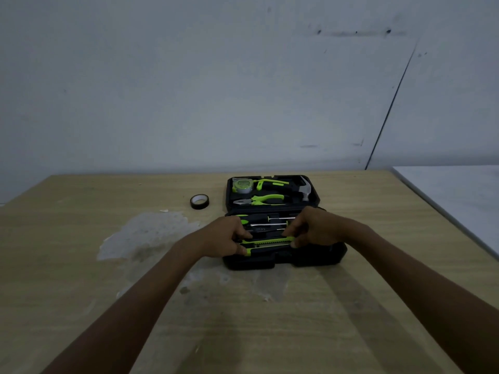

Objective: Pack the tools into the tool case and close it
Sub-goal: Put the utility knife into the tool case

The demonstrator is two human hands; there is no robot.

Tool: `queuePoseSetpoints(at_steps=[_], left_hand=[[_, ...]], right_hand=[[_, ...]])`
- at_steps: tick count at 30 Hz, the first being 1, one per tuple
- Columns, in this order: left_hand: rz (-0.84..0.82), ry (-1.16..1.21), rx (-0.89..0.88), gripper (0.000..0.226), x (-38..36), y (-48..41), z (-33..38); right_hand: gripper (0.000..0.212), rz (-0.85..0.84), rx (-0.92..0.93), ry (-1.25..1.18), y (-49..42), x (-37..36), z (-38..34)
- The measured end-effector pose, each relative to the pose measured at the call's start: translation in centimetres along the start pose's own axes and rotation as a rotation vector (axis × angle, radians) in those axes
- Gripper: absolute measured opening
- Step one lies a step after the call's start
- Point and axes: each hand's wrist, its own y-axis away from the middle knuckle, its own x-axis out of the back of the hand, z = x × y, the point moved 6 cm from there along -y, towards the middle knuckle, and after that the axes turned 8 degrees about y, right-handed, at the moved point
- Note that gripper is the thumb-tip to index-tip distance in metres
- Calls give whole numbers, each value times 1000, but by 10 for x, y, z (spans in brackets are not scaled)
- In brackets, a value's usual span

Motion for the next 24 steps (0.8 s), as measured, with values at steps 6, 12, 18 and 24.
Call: queuePoseSetpoints(at_steps=[6,12,18,24], left_hand=[[-47,-166,34,48,5,-6,10],[-47,-299,31,50,2,-10,17],[-27,-360,2,51,1,-11,22],[-26,-443,7,47,-6,-10,18]], right_hand=[[33,-8,-61,33,-7,2,-5],[31,-24,-72,101,-10,3,-11],[33,-21,-58,232,-14,2,-18],[19,77,-73,252,-17,-2,-13]])
